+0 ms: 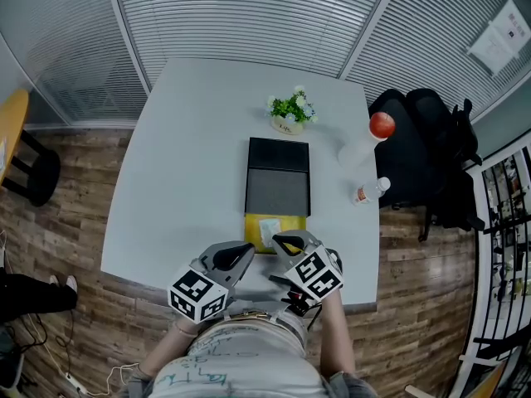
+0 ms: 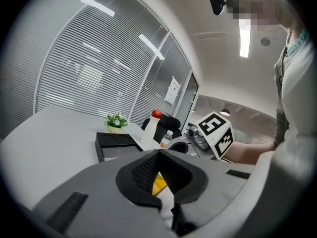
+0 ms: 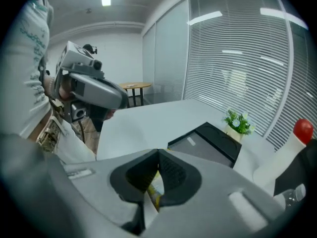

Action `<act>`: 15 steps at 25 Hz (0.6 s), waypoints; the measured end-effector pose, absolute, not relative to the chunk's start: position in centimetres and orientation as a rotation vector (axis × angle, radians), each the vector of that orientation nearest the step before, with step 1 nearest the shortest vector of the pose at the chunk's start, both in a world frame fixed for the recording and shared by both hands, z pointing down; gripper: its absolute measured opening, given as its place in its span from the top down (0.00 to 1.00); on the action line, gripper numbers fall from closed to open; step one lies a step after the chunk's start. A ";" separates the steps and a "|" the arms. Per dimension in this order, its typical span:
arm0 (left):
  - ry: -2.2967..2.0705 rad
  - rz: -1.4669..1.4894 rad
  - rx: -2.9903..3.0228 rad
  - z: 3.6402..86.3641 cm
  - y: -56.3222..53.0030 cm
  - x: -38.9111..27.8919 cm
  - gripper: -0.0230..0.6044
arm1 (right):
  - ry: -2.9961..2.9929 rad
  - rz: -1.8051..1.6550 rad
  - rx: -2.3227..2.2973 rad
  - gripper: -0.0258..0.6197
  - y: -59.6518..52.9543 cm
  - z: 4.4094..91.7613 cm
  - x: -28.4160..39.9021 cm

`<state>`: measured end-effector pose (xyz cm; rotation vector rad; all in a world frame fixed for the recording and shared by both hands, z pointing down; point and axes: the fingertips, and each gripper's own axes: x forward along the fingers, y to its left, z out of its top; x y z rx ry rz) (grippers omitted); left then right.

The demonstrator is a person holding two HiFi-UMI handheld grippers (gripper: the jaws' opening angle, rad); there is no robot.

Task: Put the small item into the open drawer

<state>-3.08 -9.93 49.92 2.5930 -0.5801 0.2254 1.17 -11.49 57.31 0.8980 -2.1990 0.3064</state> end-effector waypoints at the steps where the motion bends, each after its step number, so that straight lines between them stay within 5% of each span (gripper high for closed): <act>1: -0.600 0.212 2.602 49.5 -10.2 -3.2 0.97 | -2.240 0.294 0.895 0.96 -11.5 56.6 0.7; 15: -0.680 0.062 2.742 45.1 -12.5 -3.4 0.97 | -2.701 -0.020 0.982 0.96 -11.4 46.1 -3.4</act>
